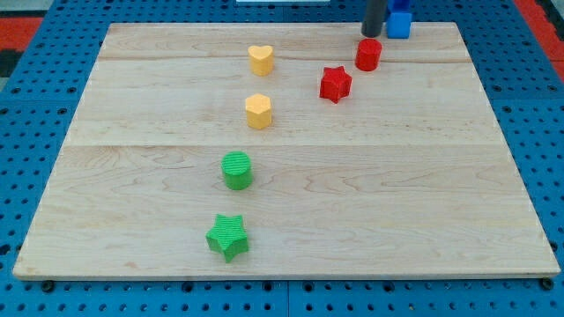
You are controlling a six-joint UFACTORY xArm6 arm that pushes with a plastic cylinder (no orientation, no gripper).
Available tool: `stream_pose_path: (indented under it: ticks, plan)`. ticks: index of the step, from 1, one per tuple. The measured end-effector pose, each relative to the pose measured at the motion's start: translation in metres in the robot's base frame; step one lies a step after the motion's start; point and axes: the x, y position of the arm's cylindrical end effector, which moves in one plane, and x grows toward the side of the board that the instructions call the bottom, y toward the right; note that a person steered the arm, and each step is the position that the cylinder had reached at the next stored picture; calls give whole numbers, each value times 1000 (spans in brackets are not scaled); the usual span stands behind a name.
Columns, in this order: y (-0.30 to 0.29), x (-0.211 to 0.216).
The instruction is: Place the arm at the top of the red star
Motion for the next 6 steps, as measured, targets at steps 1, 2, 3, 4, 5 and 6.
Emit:
stream_pose_path:
  ticks: [1,2,3,4,5,6]
  plan:
    - [-9,9]
    - [-35,16]
    - [-68,36]
    - [-65,60]
    - [-69,76]
    - [-72,91]
